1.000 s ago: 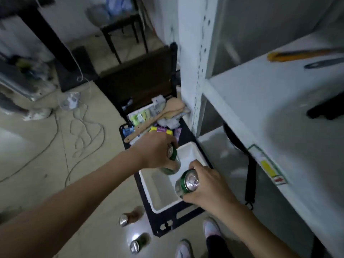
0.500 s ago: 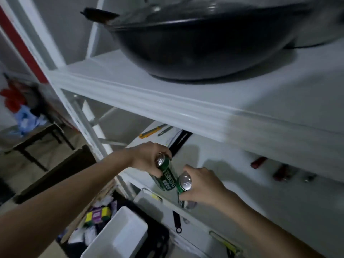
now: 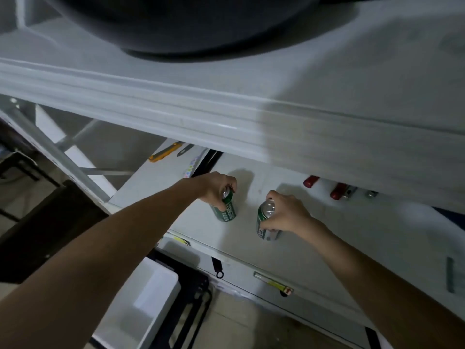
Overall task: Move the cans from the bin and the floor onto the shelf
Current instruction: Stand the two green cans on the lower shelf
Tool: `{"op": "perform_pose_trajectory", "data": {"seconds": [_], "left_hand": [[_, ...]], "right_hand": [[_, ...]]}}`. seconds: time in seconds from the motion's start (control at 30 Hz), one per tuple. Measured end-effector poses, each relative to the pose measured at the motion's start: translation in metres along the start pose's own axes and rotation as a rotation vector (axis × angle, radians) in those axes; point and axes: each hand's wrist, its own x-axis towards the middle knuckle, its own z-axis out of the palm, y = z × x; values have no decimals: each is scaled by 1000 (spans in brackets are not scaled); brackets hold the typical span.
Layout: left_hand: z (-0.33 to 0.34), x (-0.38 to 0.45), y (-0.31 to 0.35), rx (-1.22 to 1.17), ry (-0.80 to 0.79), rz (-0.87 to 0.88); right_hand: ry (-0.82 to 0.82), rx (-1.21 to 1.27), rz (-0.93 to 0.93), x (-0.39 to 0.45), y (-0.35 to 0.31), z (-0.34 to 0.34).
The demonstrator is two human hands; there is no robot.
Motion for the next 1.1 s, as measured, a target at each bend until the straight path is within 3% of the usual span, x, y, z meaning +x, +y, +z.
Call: {"op": "perform_pose_trajectory", "data": {"seconds": [0.3,0.5,0.57,0.67,0.73,0.9,1.1], "left_hand": [[19,5,0,7,36,-7],[29,-6,1,-191,118,-54],[27,-21,-7,-289,245,-70],[20,-61,-29,-465,630,-131],[20,-95,-47,-497,772,-176],[51,-198,-96,-499,886,-400],[142,-337,-120,-656,1024,-849]], "right_hand": [[22,-7,85,1,8,0],[69,-52,57,-5,-7,4],[166,27,-57,-7,-22,4],[406,334,-200,-7,-58,0],[468,537,-248,-6,-90,1],[224,750,-467,-7,-194,46],[-252,637,-672,-40,-286,153]]}}
